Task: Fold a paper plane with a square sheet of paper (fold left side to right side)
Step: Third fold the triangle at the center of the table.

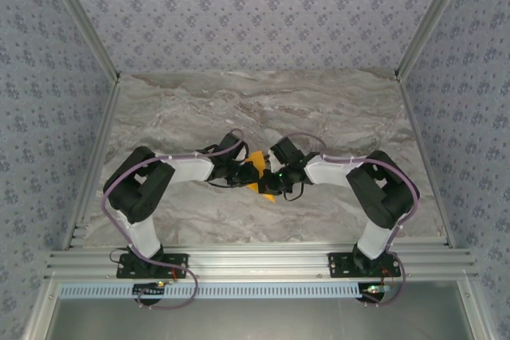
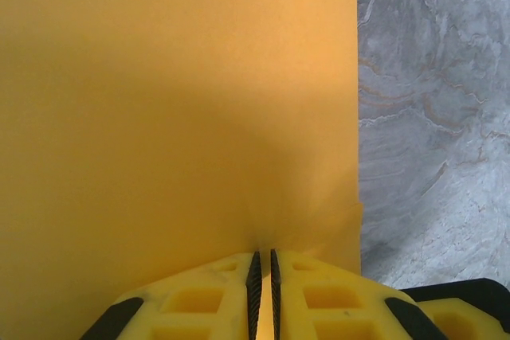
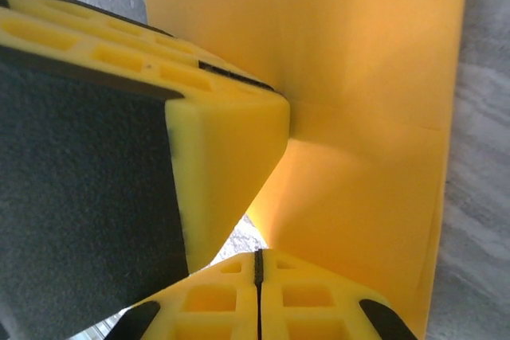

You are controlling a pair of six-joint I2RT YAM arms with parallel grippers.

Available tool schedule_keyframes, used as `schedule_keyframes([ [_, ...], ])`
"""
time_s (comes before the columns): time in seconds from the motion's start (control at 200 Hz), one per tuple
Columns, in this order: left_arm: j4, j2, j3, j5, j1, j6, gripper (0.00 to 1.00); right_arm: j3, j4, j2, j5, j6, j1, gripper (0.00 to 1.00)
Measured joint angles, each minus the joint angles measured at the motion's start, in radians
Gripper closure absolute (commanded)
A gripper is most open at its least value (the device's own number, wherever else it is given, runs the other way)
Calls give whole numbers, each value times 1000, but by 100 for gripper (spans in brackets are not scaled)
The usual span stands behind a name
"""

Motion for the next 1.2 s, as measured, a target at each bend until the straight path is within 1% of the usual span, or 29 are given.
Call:
schedule_keyframes([
  [0.46, 7, 4, 0, 0, 0, 1, 87, -5, -28, 6, 23, -13, -8, 92],
  [0.829, 9, 7, 0, 1, 1, 7, 87, -70, -89, -73, 40, -16, -37, 92],
  [0.959, 9, 7, 0, 4, 2, 7, 87, -82, -138, -106, 55, -47, -47, 92],
  [1.069, 10, 7, 0, 8, 3, 7, 85, -82, -175, -127, 60, -70, -52, 91],
  [1.199, 9, 7, 3, 11, 3, 7, 84, -82, -174, -151, 47, -85, -51, 91],
])
